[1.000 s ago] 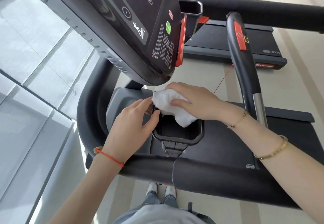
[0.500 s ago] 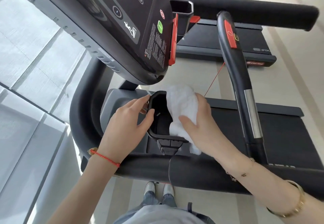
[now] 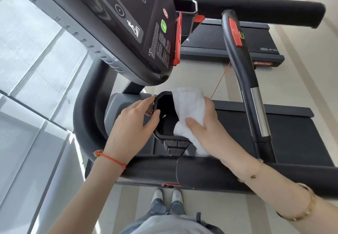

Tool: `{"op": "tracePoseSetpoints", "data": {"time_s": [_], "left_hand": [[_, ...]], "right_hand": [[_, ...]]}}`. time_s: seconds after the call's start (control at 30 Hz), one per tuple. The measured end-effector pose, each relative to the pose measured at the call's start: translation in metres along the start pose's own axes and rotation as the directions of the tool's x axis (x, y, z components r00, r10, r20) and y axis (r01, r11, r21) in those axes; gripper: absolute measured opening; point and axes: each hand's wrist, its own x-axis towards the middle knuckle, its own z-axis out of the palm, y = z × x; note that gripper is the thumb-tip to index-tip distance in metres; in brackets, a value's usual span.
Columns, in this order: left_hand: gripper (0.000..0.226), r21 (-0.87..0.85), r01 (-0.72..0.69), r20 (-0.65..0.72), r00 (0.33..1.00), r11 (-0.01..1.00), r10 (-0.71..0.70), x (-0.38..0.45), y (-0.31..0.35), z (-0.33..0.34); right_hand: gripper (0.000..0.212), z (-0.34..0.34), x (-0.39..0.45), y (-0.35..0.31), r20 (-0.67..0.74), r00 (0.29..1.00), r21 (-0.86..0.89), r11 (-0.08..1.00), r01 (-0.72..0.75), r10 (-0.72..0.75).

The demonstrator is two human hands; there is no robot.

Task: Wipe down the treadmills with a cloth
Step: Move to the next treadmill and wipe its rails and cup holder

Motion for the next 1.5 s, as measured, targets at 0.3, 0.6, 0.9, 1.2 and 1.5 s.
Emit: {"op": "tracePoseSetpoints", "data": {"time_s": [0.3,0.6,0.9,1.2,1.5], "left_hand": [[0.026,-0.005,-0.023,-0.011,1.000,1.000,0.023,0.000,0.001,-0.001],[0.040,-0.003,-0.006,-0.026,1.000,1.000,0.006,0.000,0.002,-0.001],[0.026,-0.004,-0.018,-0.007,1.000,1.000,0.018,0.000,0.002,-0.001],[0.042,-0.009,-0.025,-0.015,1.000,1.000,0.025,0.000,0.002,0.000],[0.049,0.008,-0.024,0.018,1.000,1.000,0.024,0.000,0.002,-0.002]], "right_hand": [[0.030,-0.009,0.089,-0.048,0.435,0.874,-0.589,0.666,0.458,-0.217],[0.038,-0.028,0.064,-0.005,0.241,0.929,-0.429,0.828,0.360,-0.279],[0.037,-0.011,0.084,-0.036,0.394,0.870,-0.586,0.649,0.485,-0.296],[0.068,0.002,0.017,0.010,-0.031,0.989,-0.215,0.968,0.132,-0.142],[0.050,-0.005,0.033,-0.012,-0.032,0.995,-0.208,0.974,0.085,-0.094]]}}
